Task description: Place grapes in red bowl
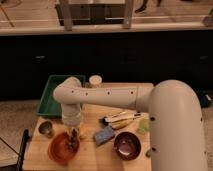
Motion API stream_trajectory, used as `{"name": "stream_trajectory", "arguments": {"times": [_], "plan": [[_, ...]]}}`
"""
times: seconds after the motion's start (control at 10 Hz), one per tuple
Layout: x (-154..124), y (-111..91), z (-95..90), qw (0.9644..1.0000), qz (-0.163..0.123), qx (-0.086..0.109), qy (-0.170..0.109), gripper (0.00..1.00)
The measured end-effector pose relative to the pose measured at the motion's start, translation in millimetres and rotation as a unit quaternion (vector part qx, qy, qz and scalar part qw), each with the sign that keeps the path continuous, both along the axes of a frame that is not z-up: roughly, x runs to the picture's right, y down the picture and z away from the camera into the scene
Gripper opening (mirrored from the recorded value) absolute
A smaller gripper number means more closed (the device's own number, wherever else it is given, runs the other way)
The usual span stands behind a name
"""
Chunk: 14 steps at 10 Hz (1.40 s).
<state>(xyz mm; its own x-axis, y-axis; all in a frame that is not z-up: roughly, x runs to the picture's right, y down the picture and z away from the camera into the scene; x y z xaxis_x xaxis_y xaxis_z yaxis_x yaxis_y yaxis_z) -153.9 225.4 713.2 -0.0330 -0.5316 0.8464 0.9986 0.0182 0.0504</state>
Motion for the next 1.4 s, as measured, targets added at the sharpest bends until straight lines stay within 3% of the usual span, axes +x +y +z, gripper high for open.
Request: {"name": "stream_trajectory", "arguments": {"times": [0.3,0.5,1.4], "plan": [[0.3,-0.8,-1.0,1.0,-0.004,0.0,-0.002,0.3],[0.5,-0.9,-1.5,1.0,-0.008,0.0,-0.004,0.35],[1.7,-2.7,-4.4,0.9996,-0.025,0.0,-0.012,0.35]]}}
